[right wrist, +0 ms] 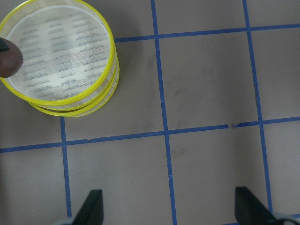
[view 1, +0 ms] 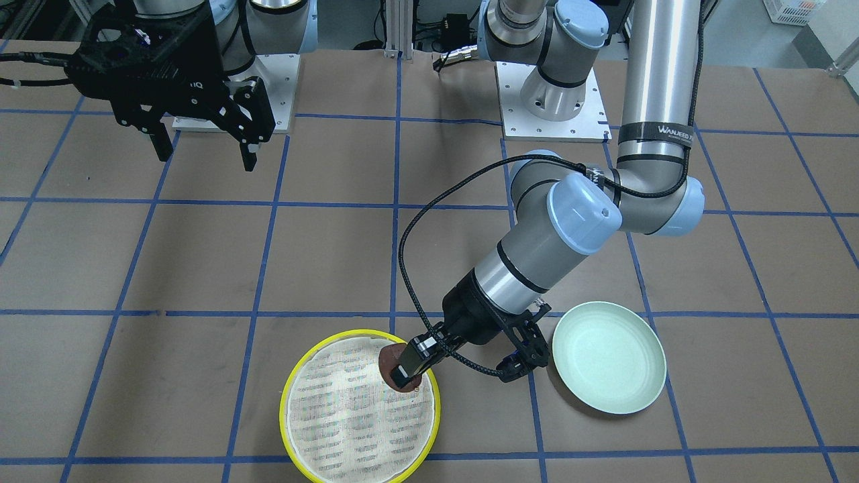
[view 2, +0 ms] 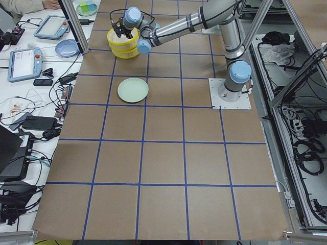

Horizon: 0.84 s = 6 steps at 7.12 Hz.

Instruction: Stack buns with steamer

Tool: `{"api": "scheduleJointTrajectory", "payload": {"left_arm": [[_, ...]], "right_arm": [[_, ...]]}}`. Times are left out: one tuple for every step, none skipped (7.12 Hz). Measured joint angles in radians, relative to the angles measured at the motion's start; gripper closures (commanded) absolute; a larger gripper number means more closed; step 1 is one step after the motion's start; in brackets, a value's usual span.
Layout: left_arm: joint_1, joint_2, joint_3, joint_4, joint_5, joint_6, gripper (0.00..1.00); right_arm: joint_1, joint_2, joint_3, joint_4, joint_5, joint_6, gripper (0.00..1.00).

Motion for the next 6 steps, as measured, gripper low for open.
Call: {"api": "scheduleJointTrajectory", "payload": {"left_arm": [[0.0,0.0,0.007,0.0,-0.001,-0.001,0.0],[-0.001,-0.001,0.014,-0.001,-0.002,-0.003,0.0],[-0.001,-0.001,0.019,-0.001,-0.003,-0.006,0.0],[0.0,0.005,0.027,-0.004,0.0,-0.003,0.0],[0.0,0.02,0.041,-0.033,0.006,0.017,0.0],[0.002,0.046,0.056,-0.111,0.015,0.095,0.0]], "right_arm": [[0.0,0.0,0.0,0.001,-0.018,-0.001,0.0],[-0.001,-0.001,0.001,0.001,-0.031,-0.001,0.0],[-0.001,0.0,0.001,0.001,-0.036,-0.001,0.0],[-0.001,0.0,0.001,0.001,-0.038,-0.001,0.0],[0.0,0.0,0.001,0.0,-0.038,-0.002,0.0],[0.0,-0.001,0.001,-0.001,-0.038,-0.001,0.0]]}}
